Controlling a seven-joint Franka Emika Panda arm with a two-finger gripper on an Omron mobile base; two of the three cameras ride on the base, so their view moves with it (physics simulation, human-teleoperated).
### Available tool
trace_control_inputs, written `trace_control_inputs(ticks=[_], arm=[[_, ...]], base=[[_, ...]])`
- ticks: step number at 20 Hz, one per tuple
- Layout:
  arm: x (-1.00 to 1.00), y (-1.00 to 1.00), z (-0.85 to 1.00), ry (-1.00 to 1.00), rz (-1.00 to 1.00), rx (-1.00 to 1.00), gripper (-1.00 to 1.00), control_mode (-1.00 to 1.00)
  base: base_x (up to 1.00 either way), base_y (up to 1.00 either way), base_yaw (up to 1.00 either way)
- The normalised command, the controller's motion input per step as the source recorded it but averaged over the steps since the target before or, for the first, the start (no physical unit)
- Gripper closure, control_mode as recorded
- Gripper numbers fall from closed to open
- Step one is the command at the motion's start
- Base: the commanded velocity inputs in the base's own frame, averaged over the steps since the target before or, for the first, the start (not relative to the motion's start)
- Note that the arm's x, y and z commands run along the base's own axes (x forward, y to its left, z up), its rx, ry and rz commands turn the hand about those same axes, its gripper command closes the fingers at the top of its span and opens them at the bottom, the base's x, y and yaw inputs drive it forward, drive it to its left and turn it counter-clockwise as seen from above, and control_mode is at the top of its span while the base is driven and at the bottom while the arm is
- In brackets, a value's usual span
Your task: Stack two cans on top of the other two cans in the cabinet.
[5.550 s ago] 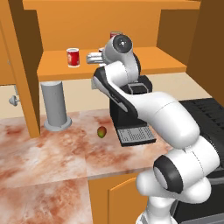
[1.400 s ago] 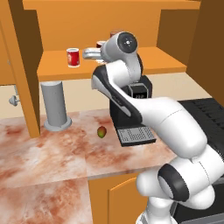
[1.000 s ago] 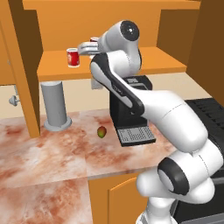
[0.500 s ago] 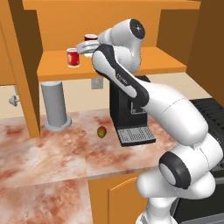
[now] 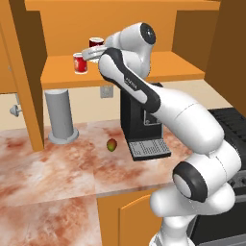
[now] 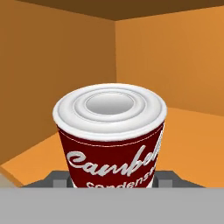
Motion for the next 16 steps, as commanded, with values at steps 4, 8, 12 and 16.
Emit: trace_control_inputs(ticks=[4,8,12,16], arm=[[0.25,0.21,0.05,0.00,0.00,0.00,1.00,-1.00],[0.24,0.15,0.10,0.00,0.00,0.00,1.00,-1.00],[0.23,0.13,0.08,0.00,0.00,0.00,1.00,-1.00],[0.19,0.09,0.09,0.00,0.00,0.00,1.00,-1.00]], base=[[0.00,0.00,0.00],[0.00,0.00,0.00],[0.00,0.00,0.00],[0.00,0.00,0.00]])
